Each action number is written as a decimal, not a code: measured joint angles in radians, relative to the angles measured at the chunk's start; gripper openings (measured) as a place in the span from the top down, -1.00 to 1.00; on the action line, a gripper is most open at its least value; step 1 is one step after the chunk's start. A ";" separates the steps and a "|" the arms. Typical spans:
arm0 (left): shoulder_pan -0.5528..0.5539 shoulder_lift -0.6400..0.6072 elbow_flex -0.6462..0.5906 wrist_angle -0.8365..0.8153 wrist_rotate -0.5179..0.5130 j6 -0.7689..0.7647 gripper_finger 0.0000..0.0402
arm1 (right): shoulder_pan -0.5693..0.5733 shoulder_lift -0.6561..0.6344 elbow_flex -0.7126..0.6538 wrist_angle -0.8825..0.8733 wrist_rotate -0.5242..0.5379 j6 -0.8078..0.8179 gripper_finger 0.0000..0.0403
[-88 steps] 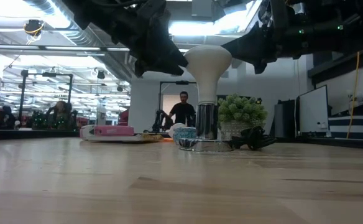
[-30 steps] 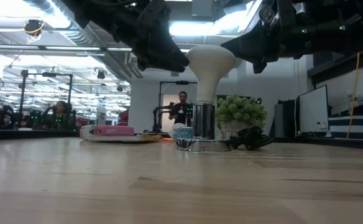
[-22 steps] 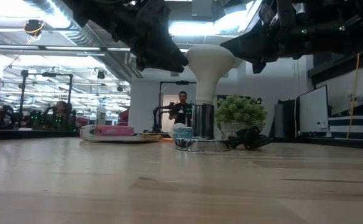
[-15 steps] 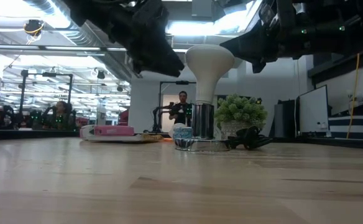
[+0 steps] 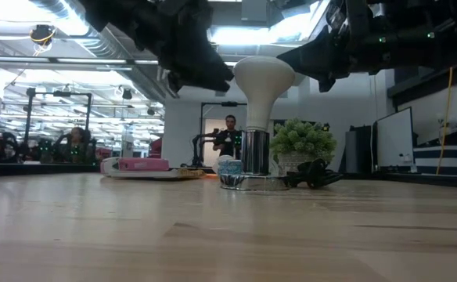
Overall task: Screw lightbulb
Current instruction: Insert the lightbulb into the silver lamp socket
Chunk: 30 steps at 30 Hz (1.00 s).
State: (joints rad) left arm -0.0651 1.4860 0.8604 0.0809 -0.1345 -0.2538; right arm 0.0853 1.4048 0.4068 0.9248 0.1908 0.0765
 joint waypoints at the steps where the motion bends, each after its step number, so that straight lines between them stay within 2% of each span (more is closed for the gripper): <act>1: -0.001 0.000 0.000 0.014 0.000 0.004 0.25 | 0.000 0.000 0.000 0.000 0.000 0.000 0.92; 4: -0.007 0.000 0.000 0.055 0.000 0.004 0.25 | 0.000 0.000 0.000 -0.001 0.000 0.000 0.92; 11: -0.036 -0.021 -0.001 0.039 0.027 -0.031 0.25 | 0.000 -0.001 0.000 -0.006 0.000 0.000 0.92; 19: -0.049 -0.043 -0.002 0.135 0.029 0.022 0.25 | 0.000 -0.001 0.001 -0.006 0.000 0.000 0.92; 30: -0.024 -0.042 -0.002 0.099 -0.011 0.000 0.25 | 0.000 -0.001 0.000 -0.006 -0.026 0.019 0.92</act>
State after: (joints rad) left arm -0.0895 1.4437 0.8585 0.1803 -0.1455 -0.2543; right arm 0.0853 1.4040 0.4072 0.9192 0.1650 0.0954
